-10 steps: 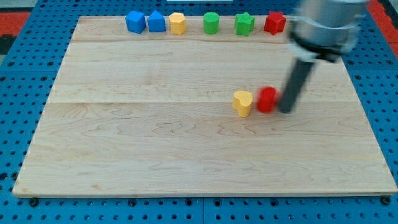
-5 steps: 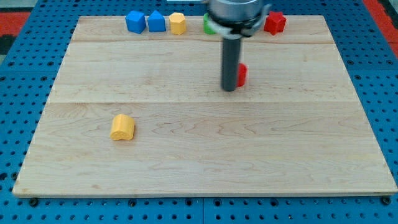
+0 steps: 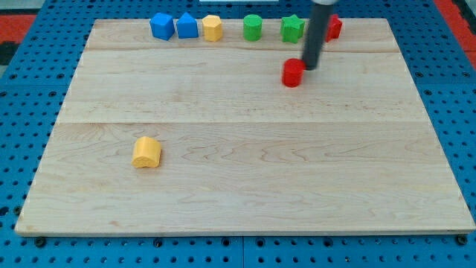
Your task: Slide the red circle below the yellow hexagon
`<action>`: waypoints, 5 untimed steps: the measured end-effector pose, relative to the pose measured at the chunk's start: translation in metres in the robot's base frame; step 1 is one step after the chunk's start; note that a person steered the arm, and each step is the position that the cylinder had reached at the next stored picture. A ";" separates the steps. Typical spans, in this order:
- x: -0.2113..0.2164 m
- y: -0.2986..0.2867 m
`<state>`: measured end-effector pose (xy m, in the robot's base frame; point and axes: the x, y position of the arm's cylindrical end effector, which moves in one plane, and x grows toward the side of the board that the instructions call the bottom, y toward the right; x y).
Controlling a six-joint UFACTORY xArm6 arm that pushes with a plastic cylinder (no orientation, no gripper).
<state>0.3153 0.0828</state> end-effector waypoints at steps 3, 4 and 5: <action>0.026 0.032; 0.068 -0.044; 0.027 -0.075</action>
